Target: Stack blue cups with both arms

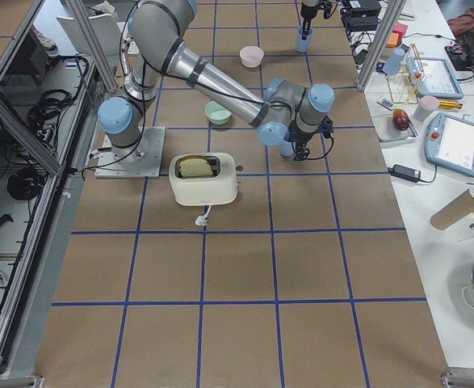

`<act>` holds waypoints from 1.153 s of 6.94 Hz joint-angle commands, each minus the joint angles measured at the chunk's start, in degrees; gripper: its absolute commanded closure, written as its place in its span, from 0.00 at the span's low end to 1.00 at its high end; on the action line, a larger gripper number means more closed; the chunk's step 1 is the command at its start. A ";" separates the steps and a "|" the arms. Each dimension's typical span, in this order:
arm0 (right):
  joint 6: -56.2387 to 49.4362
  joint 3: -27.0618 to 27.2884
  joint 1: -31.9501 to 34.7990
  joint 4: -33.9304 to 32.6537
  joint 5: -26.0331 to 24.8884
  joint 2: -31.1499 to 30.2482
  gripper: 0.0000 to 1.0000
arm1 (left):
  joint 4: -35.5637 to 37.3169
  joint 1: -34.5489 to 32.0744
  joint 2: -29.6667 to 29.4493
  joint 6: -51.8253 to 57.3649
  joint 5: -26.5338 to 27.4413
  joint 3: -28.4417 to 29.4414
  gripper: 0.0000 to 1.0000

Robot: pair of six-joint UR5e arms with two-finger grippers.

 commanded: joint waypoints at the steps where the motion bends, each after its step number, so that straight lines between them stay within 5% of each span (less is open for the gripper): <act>1: 0.04 -0.06 0.00 3.62 -0.23 -0.17 1.00 | -6.80 -6.79 4.88 -12.49 -2.34 -0.98 1.00; 5: 0.39 -4.42 0.17 10.54 -0.32 -1.22 1.00 | -6.82 -16.56 9.63 -43.09 -8.30 -13.35 1.00; 6: 0.82 -8.37 0.35 17.20 0.29 -1.05 1.00 | -6.64 -19.37 10.60 -46.62 -9.03 -16.34 1.00; 8: 1.79 -9.91 1.48 18.58 -0.40 -1.31 1.00 | -4.19 -21.06 11.14 -49.29 -9.03 -19.61 1.00</act>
